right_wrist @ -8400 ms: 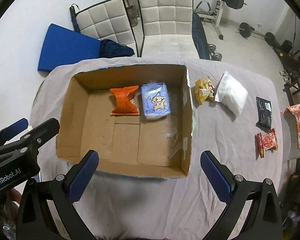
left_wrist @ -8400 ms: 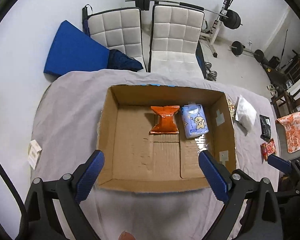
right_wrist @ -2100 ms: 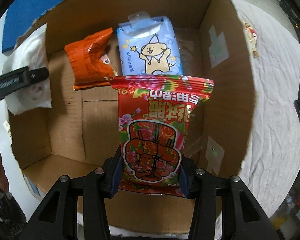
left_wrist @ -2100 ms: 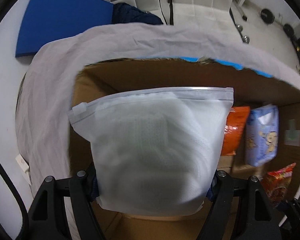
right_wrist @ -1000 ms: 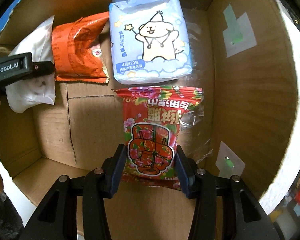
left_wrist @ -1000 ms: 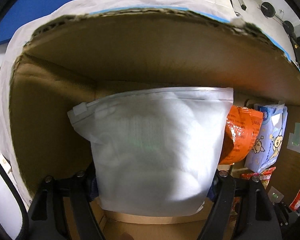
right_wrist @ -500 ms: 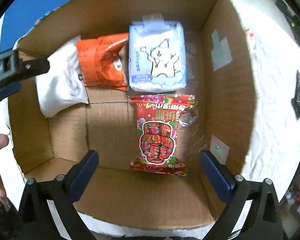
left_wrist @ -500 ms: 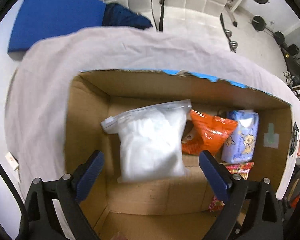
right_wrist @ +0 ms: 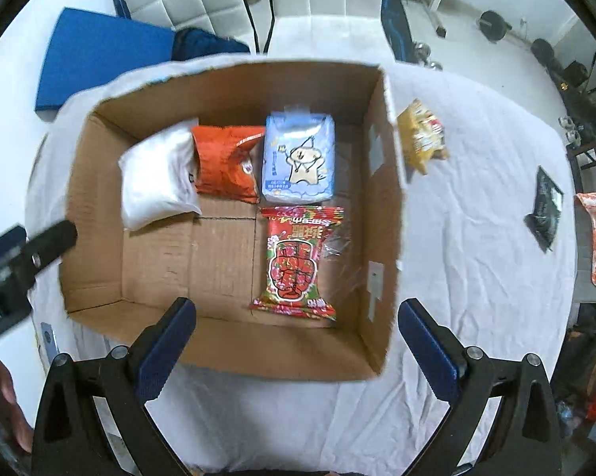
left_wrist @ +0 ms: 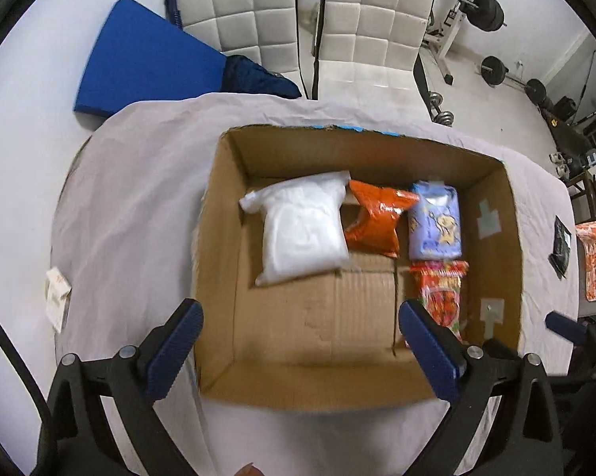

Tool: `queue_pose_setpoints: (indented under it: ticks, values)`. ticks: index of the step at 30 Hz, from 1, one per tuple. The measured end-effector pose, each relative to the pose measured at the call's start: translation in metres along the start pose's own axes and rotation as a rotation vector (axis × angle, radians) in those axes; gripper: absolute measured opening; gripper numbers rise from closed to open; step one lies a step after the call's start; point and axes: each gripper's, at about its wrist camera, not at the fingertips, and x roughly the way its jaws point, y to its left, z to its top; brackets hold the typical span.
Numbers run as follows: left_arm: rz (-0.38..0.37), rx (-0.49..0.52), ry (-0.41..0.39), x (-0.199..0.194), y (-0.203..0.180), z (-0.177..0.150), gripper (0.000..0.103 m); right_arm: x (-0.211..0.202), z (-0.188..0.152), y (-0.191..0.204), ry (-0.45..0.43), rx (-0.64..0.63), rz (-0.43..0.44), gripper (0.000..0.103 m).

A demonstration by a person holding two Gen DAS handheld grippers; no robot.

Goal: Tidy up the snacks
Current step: 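Grasp the yellow panda snack bag with the left tool while the right grasps the black pouch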

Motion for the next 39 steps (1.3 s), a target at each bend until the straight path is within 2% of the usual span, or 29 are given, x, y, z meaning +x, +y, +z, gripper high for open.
queue_pose_setpoints:
  ticks: [3, 11, 18, 22, 27, 31, 34, 39]
  values:
    - [-0.008, -0.023, -0.018, -0.017, 0.001, -0.016, 0.101, -0.025, -0.012, -0.006, -0.057, 0.003, -0.006, 0.103]
    - [-0.013, -0.034, -0.075, -0.056, -0.004, -0.042, 0.101, -0.072, -0.041, -0.011, -0.13, -0.013, 0.032, 0.103]
    - [0.01, -0.037, -0.11, -0.079, -0.012, -0.044, 0.101, -0.083, -0.045, -0.014, -0.141, -0.022, 0.083, 0.103]
    - [0.006, -0.021, -0.123, -0.087, -0.032, -0.041, 0.101, -0.09, -0.045, -0.037, -0.138, 0.009, 0.13, 0.103]
    - [-0.026, 0.067, -0.15, -0.092, -0.095, -0.021, 0.101, -0.098, -0.042, -0.102, -0.155, 0.1, 0.109, 0.103]
    - [-0.03, 0.183, -0.17, -0.081, -0.17, 0.01, 0.101, -0.097, -0.036, -0.188, -0.16, 0.201, 0.015, 0.103]
    - [-0.011, 0.296, -0.156, -0.058, -0.233, 0.041, 0.101, -0.086, -0.029, -0.241, -0.143, 0.248, -0.043, 0.103]
    - [0.07, 0.439, -0.053, 0.014, -0.324, 0.094, 0.101, -0.046, -0.013, -0.335, -0.092, 0.346, -0.074, 0.103]
